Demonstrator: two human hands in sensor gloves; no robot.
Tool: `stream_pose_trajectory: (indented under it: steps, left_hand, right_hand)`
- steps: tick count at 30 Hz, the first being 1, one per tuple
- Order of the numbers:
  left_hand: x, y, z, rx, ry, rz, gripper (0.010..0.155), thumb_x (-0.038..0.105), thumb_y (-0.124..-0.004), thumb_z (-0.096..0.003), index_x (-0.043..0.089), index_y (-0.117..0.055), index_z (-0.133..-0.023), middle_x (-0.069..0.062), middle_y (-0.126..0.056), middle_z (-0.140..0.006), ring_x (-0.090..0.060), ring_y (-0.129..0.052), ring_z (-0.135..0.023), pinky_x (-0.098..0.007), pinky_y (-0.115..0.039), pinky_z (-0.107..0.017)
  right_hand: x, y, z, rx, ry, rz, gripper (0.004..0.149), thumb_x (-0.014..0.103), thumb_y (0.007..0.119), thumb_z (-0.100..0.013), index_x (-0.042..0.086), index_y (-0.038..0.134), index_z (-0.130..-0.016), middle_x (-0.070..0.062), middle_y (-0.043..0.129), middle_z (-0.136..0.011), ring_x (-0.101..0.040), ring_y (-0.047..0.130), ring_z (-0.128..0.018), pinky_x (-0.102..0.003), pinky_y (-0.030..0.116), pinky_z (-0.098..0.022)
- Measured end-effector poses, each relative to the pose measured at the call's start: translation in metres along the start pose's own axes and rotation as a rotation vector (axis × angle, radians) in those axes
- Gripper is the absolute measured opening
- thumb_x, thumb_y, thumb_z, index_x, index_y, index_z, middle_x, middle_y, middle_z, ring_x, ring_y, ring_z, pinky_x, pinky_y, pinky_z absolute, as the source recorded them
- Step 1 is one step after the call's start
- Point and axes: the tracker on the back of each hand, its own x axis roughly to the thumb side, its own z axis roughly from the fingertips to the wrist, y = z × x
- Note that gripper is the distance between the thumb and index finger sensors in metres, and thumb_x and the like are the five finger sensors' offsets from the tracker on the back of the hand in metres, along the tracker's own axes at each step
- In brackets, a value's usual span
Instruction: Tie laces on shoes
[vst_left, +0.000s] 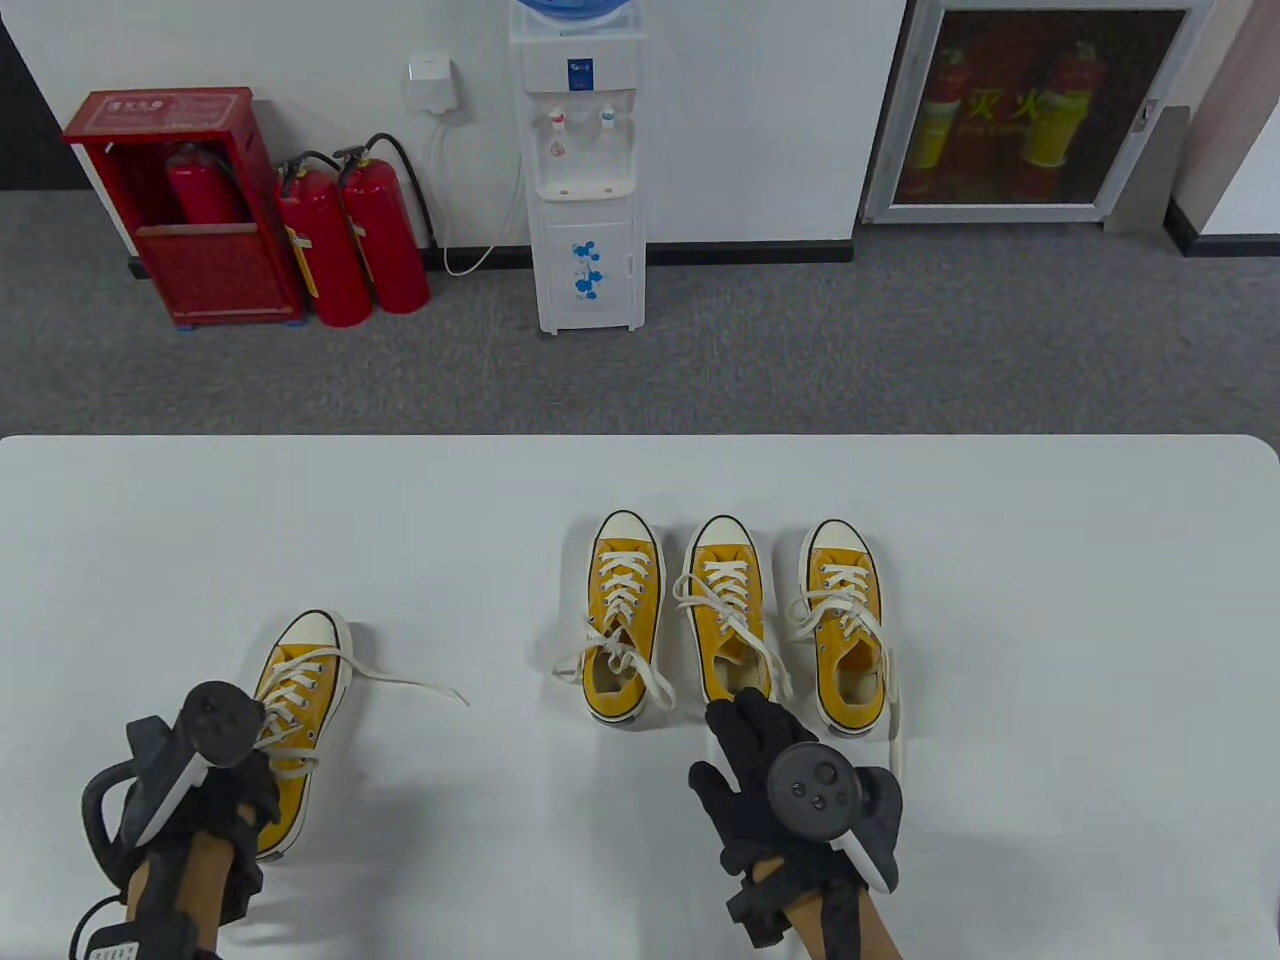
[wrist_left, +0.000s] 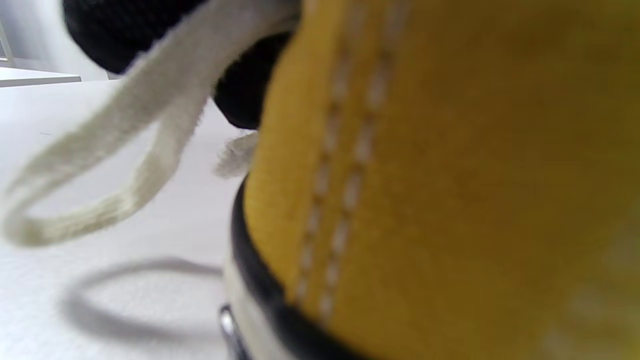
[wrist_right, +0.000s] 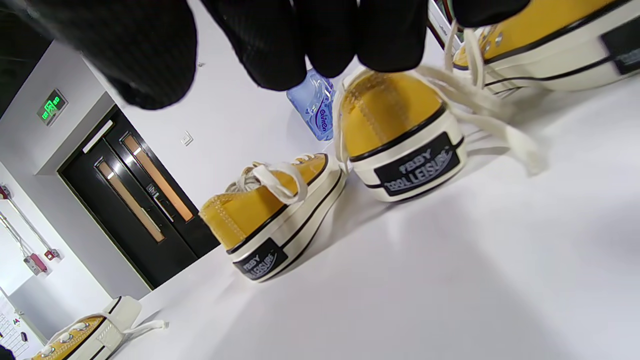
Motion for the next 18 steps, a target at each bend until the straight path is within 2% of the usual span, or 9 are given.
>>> stream_pose_trajectory:
  steps: [4, 9, 14, 18]
  left_hand:
    - [-0.003, 0.003, 0.000, -0.018, -0.024, 0.060, 0.045, 0.038, -0.082, -0.0464, 0.033, -0.073, -0.090, -0.001, -0.091, -0.080, -0.017, -0.106, -0.034, -0.040, -0.093, -0.027]
    - [0.000, 0.009, 0.007, 0.046, -0.055, 0.151, 0.044, 0.039, -0.082, -0.0455, 0.029, -0.076, -0.088, -0.001, -0.095, -0.073, -0.007, -0.109, -0.022, -0.033, -0.100, -0.016]
    - [0.018, 0.025, 0.022, 0.124, -0.124, 0.217, 0.044, 0.040, -0.081, -0.0454, 0.029, -0.076, -0.087, 0.000, -0.095, -0.073, -0.005, -0.111, -0.021, -0.032, -0.101, -0.015]
    - [0.046, 0.043, 0.042, 0.176, -0.198, 0.282, 0.044, 0.041, -0.081, -0.0455, 0.028, -0.075, -0.088, 0.000, -0.095, -0.072, -0.004, -0.111, -0.020, -0.031, -0.102, -0.015]
  right_hand:
    - [0.000, 0.000, 0.000, -0.003, 0.001, -0.004, 0.072, 0.051, 0.079, -0.044, 0.015, 0.064, -0.104, -0.011, 0.046, -0.112, -0.044, 0.055, -0.104, -0.070, 0.043, -0.070]
    - [-0.001, 0.000, -0.001, -0.002, 0.009, -0.010, 0.071, 0.051, 0.078, -0.044, 0.015, 0.064, -0.104, -0.012, 0.046, -0.112, -0.045, 0.054, -0.104, -0.070, 0.043, -0.070]
    - [-0.001, 0.000, -0.001, -0.004, 0.011, -0.013, 0.071, 0.051, 0.078, -0.044, 0.015, 0.064, -0.104, -0.011, 0.046, -0.112, -0.044, 0.054, -0.104, -0.070, 0.043, -0.070]
    - [-0.002, 0.000, -0.001, 0.000, 0.011, -0.009, 0.071, 0.051, 0.078, -0.044, 0.015, 0.064, -0.104, -0.012, 0.046, -0.112, -0.044, 0.054, -0.104, -0.070, 0.043, -0.070]
